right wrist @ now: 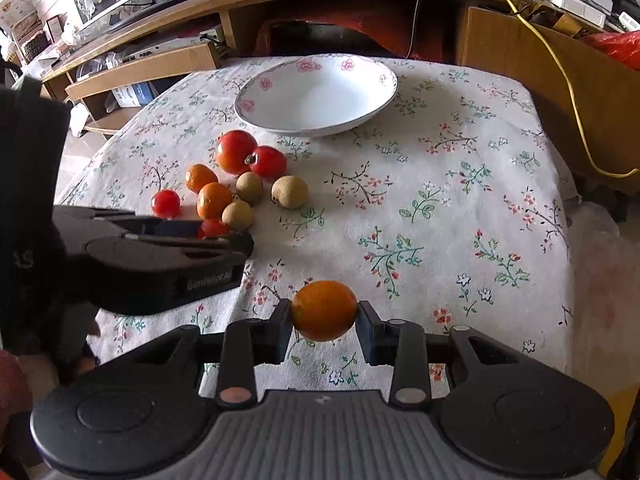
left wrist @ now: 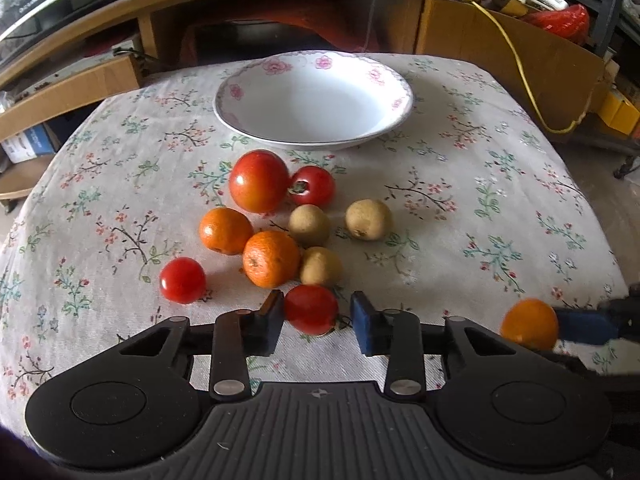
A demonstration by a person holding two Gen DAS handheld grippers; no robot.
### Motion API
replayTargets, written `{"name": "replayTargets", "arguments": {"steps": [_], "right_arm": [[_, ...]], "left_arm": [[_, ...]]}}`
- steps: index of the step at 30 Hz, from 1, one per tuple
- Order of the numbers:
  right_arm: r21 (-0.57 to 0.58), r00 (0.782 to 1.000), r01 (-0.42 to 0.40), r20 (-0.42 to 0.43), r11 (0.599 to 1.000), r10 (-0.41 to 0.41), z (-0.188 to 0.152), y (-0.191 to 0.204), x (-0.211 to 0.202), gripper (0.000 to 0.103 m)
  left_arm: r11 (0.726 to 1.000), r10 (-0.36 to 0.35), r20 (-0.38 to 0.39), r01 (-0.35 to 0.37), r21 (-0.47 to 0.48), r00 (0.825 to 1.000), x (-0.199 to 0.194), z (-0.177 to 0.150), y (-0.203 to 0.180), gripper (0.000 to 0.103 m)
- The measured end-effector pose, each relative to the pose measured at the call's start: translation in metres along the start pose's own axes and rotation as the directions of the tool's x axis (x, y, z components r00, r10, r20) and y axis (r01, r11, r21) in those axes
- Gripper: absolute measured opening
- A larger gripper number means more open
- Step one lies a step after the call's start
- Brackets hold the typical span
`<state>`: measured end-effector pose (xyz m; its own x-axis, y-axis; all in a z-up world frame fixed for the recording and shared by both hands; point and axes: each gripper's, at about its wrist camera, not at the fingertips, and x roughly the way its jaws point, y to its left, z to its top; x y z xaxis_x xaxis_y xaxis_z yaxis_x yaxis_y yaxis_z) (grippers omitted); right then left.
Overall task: Organize fruits
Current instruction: 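Grasp a red cherry tomato with the left tool while the right tool holds the orange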
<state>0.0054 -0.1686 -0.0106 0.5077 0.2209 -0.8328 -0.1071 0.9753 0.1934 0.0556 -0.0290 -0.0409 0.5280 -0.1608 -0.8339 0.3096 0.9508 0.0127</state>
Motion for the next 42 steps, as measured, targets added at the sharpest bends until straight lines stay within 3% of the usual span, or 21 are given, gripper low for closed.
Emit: {"name": "replayTargets", "arguments": {"steps": [6, 14, 20, 23, 30, 36, 42], "right_arm": [[0.018, 1.0, 0.01, 0.029, 1.0, -0.01, 0.004, -0.005, -0.009, 0.036], [0.034, 0.997, 0.027, 0.076, 0.999, -0.03, 0.016, -0.011, -0.024, 0.036], [0.064, 0.992, 0.014, 0.121, 0.998, -0.022, 0.028, -0.011, -0.037, 0.036], [0.064, 0.993, 0.01, 0.119, 0.998, -0.017, 0.026, -0.011, -0.038, 0.036], [0.076, 0.996, 0.007, 0.093, 0.997, -0.014, 0.023, -0.019, -0.031, 0.036], [0.07, 0.996, 0.0, 0.084, 0.998, -0.006, 0.024, -0.019, -0.029, 0.036], [0.071, 0.993, -0.017, 0.114, 0.997, 0.009, 0.034, -0.013, -0.037, 0.036]], "left_arm": [[1.0, -0.002, 0.015, 0.002, 0.022, 1.0, -0.014, -0.002, -0.004, 0.035], [1.0, 0.017, 0.043, -0.018, 0.015, 0.999, -0.032, 0.005, 0.0, 0.033], [0.998, -0.034, -0.001, 0.034, -0.054, 0.999, -0.021, 0.009, 0.008, 0.037], [0.995, -0.059, -0.014, 0.057, -0.081, 0.998, -0.014, 0.009, 0.006, 0.04], [0.998, -0.009, -0.051, 0.006, -0.063, 0.999, 0.006, 0.01, -0.007, 0.04], [0.999, 0.006, -0.063, -0.008, -0.043, 0.998, -0.001, 0.007, -0.004, 0.036], [0.998, -0.011, -0.015, 0.011, -0.055, 1.0, -0.027, 0.019, 0.003, 0.036]]}}
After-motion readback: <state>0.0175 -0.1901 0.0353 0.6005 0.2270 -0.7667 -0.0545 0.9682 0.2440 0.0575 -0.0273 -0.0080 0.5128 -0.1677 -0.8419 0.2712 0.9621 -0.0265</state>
